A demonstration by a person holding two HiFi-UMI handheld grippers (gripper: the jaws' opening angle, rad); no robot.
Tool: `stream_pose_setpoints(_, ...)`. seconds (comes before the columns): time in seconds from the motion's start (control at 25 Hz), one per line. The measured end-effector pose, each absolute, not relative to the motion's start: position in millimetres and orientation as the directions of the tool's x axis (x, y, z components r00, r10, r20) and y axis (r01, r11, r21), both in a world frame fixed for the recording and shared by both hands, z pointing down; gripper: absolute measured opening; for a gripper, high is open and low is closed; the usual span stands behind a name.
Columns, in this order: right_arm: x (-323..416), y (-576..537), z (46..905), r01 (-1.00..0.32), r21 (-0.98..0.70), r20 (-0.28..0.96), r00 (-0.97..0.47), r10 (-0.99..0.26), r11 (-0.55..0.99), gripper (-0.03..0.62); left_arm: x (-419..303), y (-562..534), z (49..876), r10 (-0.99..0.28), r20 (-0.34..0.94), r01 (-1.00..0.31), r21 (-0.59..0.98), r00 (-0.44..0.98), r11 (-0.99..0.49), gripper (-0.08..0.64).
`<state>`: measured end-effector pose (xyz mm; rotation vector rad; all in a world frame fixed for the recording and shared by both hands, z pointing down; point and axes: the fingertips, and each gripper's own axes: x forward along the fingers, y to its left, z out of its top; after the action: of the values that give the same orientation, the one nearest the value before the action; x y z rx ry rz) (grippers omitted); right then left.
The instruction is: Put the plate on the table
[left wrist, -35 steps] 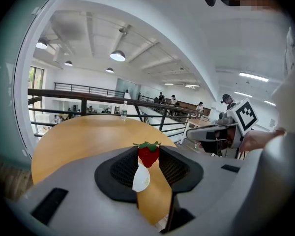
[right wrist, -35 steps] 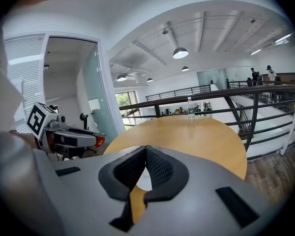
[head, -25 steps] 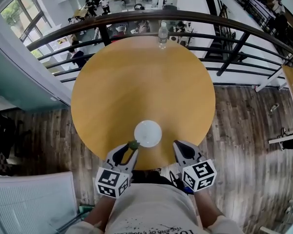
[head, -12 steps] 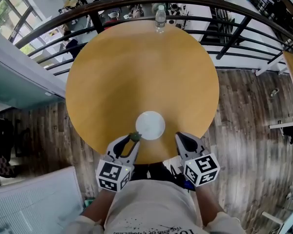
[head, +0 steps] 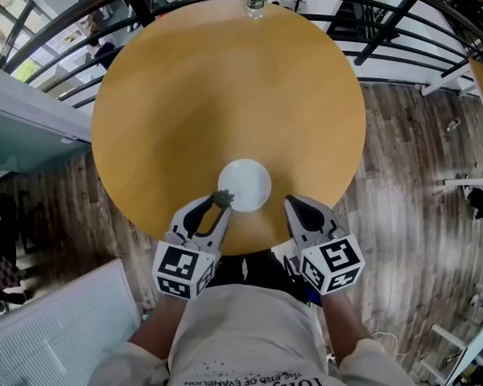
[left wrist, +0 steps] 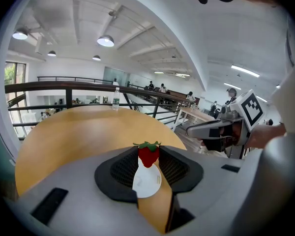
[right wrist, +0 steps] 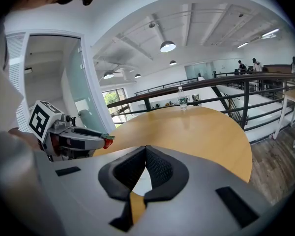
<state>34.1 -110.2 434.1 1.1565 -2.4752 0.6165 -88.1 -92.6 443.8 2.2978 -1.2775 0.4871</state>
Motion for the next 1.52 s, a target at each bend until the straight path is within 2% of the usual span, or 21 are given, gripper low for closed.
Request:
stream_pose_setpoints(0.96, 37.3, -138.0, 513.1, -0.79, -0.291, 0.526, -0.604, -0.599, 0.54, 0.02, -61.1, -132.8, 544.7, -0.592, 0.619, -0.839, 0.221, 0.515, -0.498, 0.146)
stream_pose_setpoints(1.52, 45.6, -147.3, 546.4, -0.804, -0.309, 0.556, -0.586, -0.59, 0.508, 0.02, -44.6, -151.3, 603.6, -0.535, 0.688, -0.817, 0.149, 0.49, -0.557, 0.146)
